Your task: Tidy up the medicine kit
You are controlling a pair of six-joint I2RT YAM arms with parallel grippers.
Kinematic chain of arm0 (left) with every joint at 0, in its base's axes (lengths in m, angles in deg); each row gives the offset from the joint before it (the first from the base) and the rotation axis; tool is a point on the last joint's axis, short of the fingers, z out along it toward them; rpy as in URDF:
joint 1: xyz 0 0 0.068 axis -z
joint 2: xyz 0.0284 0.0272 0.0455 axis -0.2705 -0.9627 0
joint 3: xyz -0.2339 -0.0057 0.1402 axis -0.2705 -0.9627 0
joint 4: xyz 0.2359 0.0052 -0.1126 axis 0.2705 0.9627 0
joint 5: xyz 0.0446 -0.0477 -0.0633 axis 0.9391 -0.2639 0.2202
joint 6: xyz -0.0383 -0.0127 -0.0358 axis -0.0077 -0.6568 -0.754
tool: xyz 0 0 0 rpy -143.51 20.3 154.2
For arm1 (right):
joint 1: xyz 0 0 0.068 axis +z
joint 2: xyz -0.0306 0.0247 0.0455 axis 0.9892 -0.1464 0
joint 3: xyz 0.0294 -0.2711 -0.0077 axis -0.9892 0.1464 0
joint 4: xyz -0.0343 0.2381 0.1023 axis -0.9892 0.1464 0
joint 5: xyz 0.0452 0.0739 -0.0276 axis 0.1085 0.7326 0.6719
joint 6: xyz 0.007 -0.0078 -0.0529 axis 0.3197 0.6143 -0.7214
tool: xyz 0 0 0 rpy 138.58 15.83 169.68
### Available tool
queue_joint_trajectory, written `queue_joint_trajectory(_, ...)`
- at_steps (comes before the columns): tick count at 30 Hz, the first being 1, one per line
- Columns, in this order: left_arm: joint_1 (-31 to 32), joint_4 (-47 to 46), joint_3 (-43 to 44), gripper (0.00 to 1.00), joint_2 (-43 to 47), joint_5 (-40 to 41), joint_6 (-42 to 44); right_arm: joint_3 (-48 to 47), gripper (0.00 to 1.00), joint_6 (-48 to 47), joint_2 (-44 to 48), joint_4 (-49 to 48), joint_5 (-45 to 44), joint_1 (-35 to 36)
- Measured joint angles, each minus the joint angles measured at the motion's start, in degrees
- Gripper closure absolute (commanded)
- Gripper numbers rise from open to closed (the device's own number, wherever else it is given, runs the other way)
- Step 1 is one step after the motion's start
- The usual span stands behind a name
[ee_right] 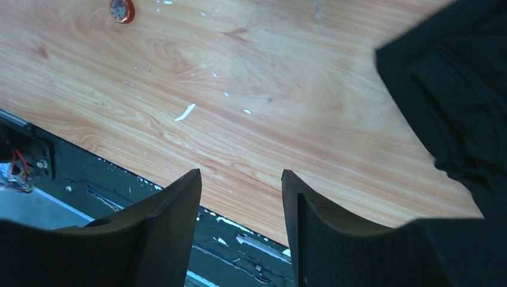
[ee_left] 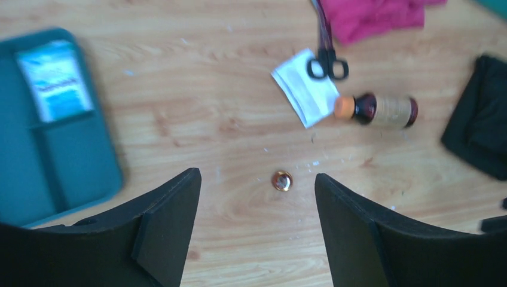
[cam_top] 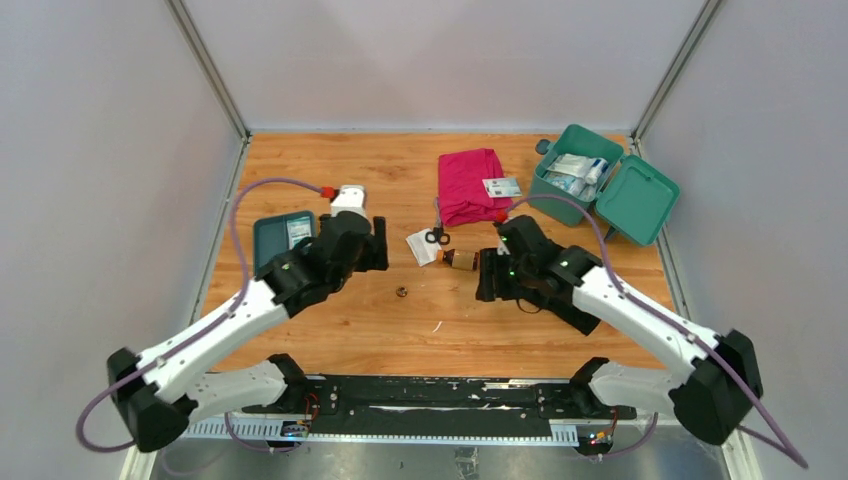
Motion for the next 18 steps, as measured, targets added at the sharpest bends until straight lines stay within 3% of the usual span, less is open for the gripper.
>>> queue_joint_trajectory(6, 0.00, 7.58, 2.47, 0.23, 15.21, 9.88, 0.94, -11.69, 0.34, 0.04, -15.50, -1.90, -4.20, 11.13)
queue_joint_trajectory(10, 0.00, 12.31, 2.82, 0.21, 23.12, 13.84, 1.77, -17.92, 0.30, -0.57, -24.57, -3.82, -5.01, 14.51)
queue_joint_trajectory(18, 0.00, 17.49, 3.28, 0.18, 29.86, 17.51, 4.79, -30.56, 0.27, -3.08, -41.79, -4.11, -7.02, 17.68)
